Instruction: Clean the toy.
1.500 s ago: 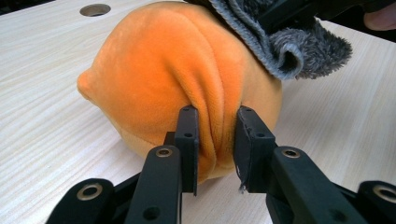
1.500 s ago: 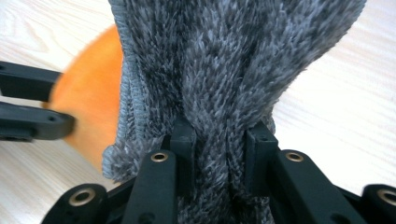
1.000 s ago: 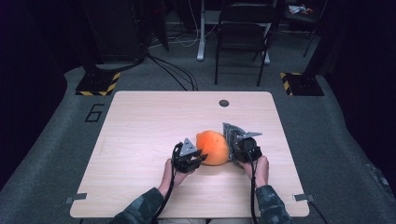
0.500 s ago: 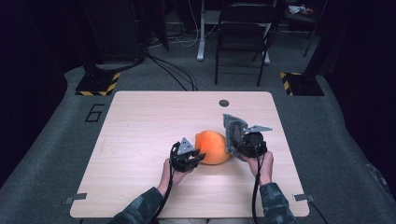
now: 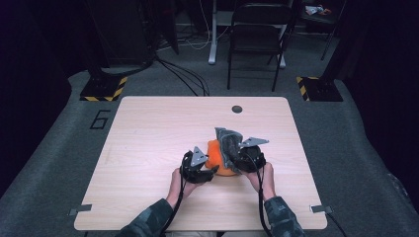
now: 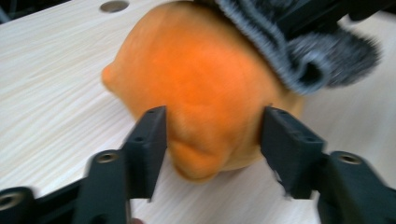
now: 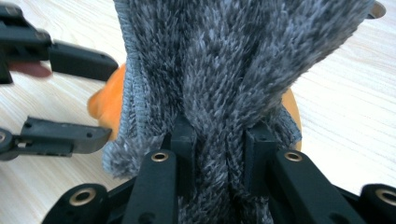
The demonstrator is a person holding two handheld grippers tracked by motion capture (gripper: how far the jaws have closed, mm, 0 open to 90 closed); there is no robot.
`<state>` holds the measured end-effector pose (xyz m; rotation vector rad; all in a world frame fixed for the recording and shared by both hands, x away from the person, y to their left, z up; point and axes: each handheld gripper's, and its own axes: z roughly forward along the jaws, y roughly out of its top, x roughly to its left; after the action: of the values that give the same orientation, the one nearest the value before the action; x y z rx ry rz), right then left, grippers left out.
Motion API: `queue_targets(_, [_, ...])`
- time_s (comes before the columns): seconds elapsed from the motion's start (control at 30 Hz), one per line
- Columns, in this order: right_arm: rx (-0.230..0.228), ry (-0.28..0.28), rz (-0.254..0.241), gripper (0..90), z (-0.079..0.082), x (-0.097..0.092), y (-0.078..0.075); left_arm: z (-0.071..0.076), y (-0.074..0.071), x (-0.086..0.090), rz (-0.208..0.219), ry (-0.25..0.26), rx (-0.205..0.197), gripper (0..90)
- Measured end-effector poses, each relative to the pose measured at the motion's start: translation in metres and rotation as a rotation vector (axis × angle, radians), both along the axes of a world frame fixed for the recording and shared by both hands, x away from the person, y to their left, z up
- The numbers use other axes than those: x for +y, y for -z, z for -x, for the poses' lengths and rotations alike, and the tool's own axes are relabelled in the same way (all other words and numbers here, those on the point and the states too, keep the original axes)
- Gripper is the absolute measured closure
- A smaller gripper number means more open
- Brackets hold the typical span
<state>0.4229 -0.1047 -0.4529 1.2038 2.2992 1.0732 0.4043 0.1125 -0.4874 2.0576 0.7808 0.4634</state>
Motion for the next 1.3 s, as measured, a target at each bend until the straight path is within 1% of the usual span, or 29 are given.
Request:
queue_targets(0.03, [-0.004, 0.000, 0.002, 70.1, 0.000, 0.001, 0.001, 0.000, 0.003, 0.000, 0.007, 0.001, 0.008, 42.9])
queue_targets(0.07, [0.002, 0.002, 0.005, 70.0, 0.001, 0.002, 0.001, 0.000, 0.005, -0.001, 0.004, 0.001, 0.010, 46.6])
queue_targets(0.13, [-0.008, -0.002, 0.030, 69.0, 0.003, 0.005, 0.002, 0.002, 0.008, -0.002, -0.005, 0.003, -0.002, 55.7])
queue_targets(0.17, [-0.011, 0.014, 0.035, 68.1, 0.005, 0.008, 0.003, 0.002, 0.008, -0.003, -0.007, 0.003, -0.004, 59.4])
queue_targets(0.2, [-0.027, 0.007, 0.052, 67.7, 0.005, 0.009, 0.003, 0.003, 0.009, -0.003, -0.003, -0.001, -0.008, 62.3])
queue_targets(0.27, [-0.039, 0.008, 0.073, 67.3, 0.007, 0.012, 0.004, 0.005, 0.010, -0.003, 0.014, -0.008, -0.018, 66.1])
queue_targets(0.33, [-0.063, -0.005, 0.093, 67.4, 0.008, 0.012, 0.005, 0.005, 0.010, -0.003, 0.020, -0.009, -0.024, 68.0])
queue_targets(0.37, [-0.059, 0.008, 0.081, 67.5, 0.008, 0.012, 0.006, 0.006, 0.009, -0.003, 0.028, -0.010, -0.022, 68.8])
queue_targets(0.43, [-0.065, -0.014, 0.077, 67.9, 0.007, 0.007, 0.006, 0.005, 0.007, -0.001, 0.048, -0.007, -0.017, 70.0])
queue_targets(0.47, [-0.061, 0.003, 0.060, 68.8, 0.007, 0.007, 0.006, 0.005, 0.006, -0.001, 0.058, -0.007, -0.013, 70.7])
queue_targets(0.5, [-0.069, 0.008, 0.061, 69.8, 0.007, 0.006, 0.006, 0.005, 0.004, -0.001, 0.062, -0.005, -0.014, 71.2])
queue_targets(0.6, [-0.094, 0.032, 0.066, 73.4, 0.008, 0.004, 0.001, 0.003, -0.001, 0.000, 0.101, -0.012, -0.003, 72.1])
queue_targets(0.63, [-0.105, 0.032, 0.070, 73.8, 0.009, 0.002, -0.001, 0.003, -0.002, 0.001, 0.100, -0.008, -0.007, 72.1])
queue_targets(0.67, [-0.122, 0.039, 0.084, 74.0, 0.009, 0.000, -0.003, 0.003, -0.003, 0.001, 0.108, -0.009, -0.001, 72.1])
queue_targets(0.7, [-0.129, 0.057, 0.102, 74.0, 0.009, -0.002, -0.003, 0.003, -0.002, 0.002, 0.114, -0.015, 0.000, 72.1])
queue_targets(0.73, [-0.116, 0.066, 0.110, 74.0, 0.008, -0.005, -0.002, 0.002, -0.001, 0.003, 0.118, -0.017, 0.005, 72.1])
queue_targets(0.77, [-0.111, 0.082, 0.105, 74.0, 0.006, -0.010, 0.001, 0.001, -0.001, 0.003, 0.129, -0.022, 0.015, 72.0])
queue_targets(0.83, [-0.077, 0.121, 0.109, 74.1, 0.003, -0.019, 0.008, 0.001, 0.000, 0.003, 0.129, -0.021, 0.025, 71.6])
queue_targets(0.87, [-0.062, 0.138, 0.101, 74.2, 0.001, -0.023, 0.012, 0.000, 0.000, 0.004, 0.119, -0.012, 0.027, 71.4])
queue_targets(0.9, [-0.034, 0.158, 0.100, 74.2, 0.000, -0.027, 0.017, 0.000, 0.001, 0.004, 0.118, -0.011, 0.030, 71.0])
queue_targets(0.97, [-0.001, 0.180, 0.115, 74.4, -0.003, -0.033, 0.026, 0.000, 0.001, 0.004, 0.123, -0.016, 0.031, 70.4])
queue_targets(1.03, [0.055, 0.200, 0.139, 74.4, -0.006, -0.036, 0.036, -0.002, 0.002, 0.006, 0.132, -0.025, 0.039, 69.8])
queue_targets(1.1, [0.081, 0.198, 0.167, 74.3, -0.009, -0.038, 0.046, -0.003, 0.003, 0.008, 0.149, -0.032, 0.051, 69.5])
queue_targets(1.13, [0.087, 0.200, 0.164, 74.2, -0.010, -0.039, 0.047, -0.004, 0.003, 0.009, 0.149, -0.034, 0.054, 69.3])
queue_targets(1.17, [0.080, 0.199, 0.164, 74.2, -0.010, -0.040, 0.046, -0.005, 0.003, 0.010, 0.155, -0.038, 0.054, 69.1])
queue_targets(1.2, [0.073, 0.212, 0.169, 74.2, -0.010, -0.040, 0.041, -0.006, 0.003, 0.010, 0.155, -0.041, 0.051, 69.0])
queue_targets(1.23, [0.056, 0.220, 0.154, 74.2, -0.009, -0.042, 0.035, -0.006, 0.004, 0.011, 0.161, -0.046, 0.055, 68.9])
queue_targets(1.3, [0.009, 0.236, 0.094, 74.3, -0.006, -0.047, 0.017, -0.007, 0.004, 0.012, 0.165, -0.048, 0.056, 68.6])
